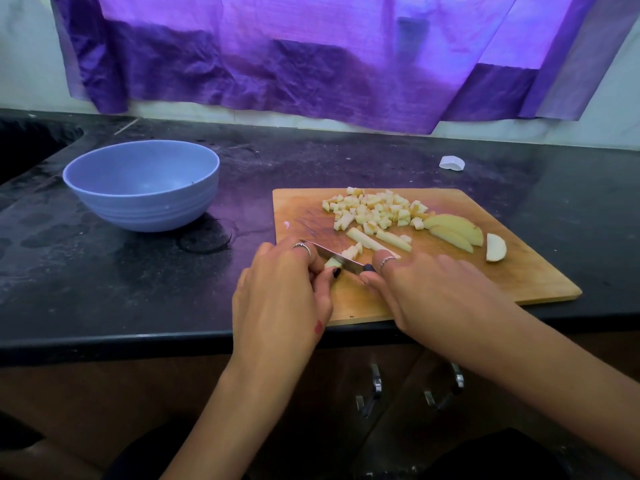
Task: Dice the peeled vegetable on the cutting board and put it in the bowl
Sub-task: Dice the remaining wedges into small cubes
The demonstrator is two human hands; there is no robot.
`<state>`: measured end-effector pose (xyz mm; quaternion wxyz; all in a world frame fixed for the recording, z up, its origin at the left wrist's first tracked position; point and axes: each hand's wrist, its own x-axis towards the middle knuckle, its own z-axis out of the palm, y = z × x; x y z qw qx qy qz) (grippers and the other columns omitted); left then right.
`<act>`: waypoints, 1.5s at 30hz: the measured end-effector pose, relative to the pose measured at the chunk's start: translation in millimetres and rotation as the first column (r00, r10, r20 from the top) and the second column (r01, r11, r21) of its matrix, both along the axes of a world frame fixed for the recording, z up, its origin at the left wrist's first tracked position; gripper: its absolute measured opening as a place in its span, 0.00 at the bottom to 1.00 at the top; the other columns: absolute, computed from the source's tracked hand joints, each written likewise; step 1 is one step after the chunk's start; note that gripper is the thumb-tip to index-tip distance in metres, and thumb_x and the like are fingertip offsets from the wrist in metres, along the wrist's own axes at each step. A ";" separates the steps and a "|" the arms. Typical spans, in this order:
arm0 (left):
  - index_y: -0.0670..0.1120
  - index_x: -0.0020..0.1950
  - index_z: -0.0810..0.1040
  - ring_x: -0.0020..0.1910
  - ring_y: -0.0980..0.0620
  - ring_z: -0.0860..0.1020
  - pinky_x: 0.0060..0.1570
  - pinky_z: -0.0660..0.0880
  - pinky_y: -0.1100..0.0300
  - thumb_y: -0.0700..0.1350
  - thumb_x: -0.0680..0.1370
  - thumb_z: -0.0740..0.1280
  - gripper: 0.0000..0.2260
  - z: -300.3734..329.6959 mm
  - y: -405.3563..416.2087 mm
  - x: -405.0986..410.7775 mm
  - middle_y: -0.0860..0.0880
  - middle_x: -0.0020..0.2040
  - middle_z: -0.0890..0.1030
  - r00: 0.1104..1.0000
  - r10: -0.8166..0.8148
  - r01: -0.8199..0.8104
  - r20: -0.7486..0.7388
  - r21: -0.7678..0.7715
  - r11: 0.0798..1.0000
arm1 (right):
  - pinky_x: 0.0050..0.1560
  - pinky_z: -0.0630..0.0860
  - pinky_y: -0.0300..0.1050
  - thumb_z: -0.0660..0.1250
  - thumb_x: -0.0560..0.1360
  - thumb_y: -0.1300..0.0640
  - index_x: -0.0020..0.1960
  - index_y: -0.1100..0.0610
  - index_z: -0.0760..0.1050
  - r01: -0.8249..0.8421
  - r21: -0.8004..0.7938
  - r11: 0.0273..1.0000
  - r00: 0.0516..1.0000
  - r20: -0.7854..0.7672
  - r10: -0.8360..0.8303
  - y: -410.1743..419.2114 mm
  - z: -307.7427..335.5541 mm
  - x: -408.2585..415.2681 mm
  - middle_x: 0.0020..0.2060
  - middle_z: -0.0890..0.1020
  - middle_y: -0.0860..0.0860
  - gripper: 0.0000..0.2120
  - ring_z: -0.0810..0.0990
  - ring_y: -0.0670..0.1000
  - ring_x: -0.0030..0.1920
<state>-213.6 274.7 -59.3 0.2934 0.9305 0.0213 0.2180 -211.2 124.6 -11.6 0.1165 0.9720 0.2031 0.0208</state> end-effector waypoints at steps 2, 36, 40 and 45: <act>0.52 0.41 0.77 0.45 0.53 0.71 0.39 0.68 0.58 0.54 0.76 0.67 0.07 0.4 0.6 -0.1 0.54 0.41 0.74 1.000 -0.004 0.004 -0.013 -0.017 1.000 | 0.29 0.60 0.35 0.42 0.80 0.42 0.62 0.48 0.61 0.006 -0.037 0.999 1.000 -0.027 -0.007 -6.8 0.7 -9.2 0.33 0.63 0.43 0.18 0.63 0.41 0.30; 0.56 0.34 0.75 0.42 0.50 0.76 0.43 0.76 0.49 0.50 0.73 0.71 0.08 -1.7 11.8 8.0 0.53 0.40 0.78 0.994 -0.100 0.095 -0.039 -0.117 0.989 | 0.32 0.61 0.41 0.43 0.79 0.39 0.59 0.48 0.68 -0.005 0.093 0.996 0.999 -0.036 0.009 -0.5 -0.9 8.7 0.34 0.65 0.44 0.21 0.61 0.42 0.32; 0.54 0.38 0.78 0.43 0.51 0.76 0.43 0.76 0.49 0.50 0.74 0.71 0.05 -2.8 11.6 7.3 0.53 0.40 0.78 0.994 -0.102 0.097 -0.038 -0.113 0.989 | 0.30 0.63 0.39 0.43 0.79 0.39 0.62 0.46 0.64 0.043 0.020 0.999 0.999 -0.025 -0.043 -7.8 4.6 -6.0 0.34 0.64 0.44 0.20 0.63 0.43 0.31; 0.57 0.31 0.70 0.42 0.51 0.76 0.42 0.76 0.51 0.52 0.73 0.71 0.14 -0.9 12.2 7.9 0.53 0.37 0.78 0.993 -0.100 0.093 -0.059 -0.103 0.990 | 0.30 0.64 0.38 0.49 0.79 0.41 0.51 0.50 0.66 0.161 0.192 0.968 0.983 -0.121 -0.139 -17.9 11.9 -13.9 0.34 0.70 0.46 0.15 0.70 0.45 0.33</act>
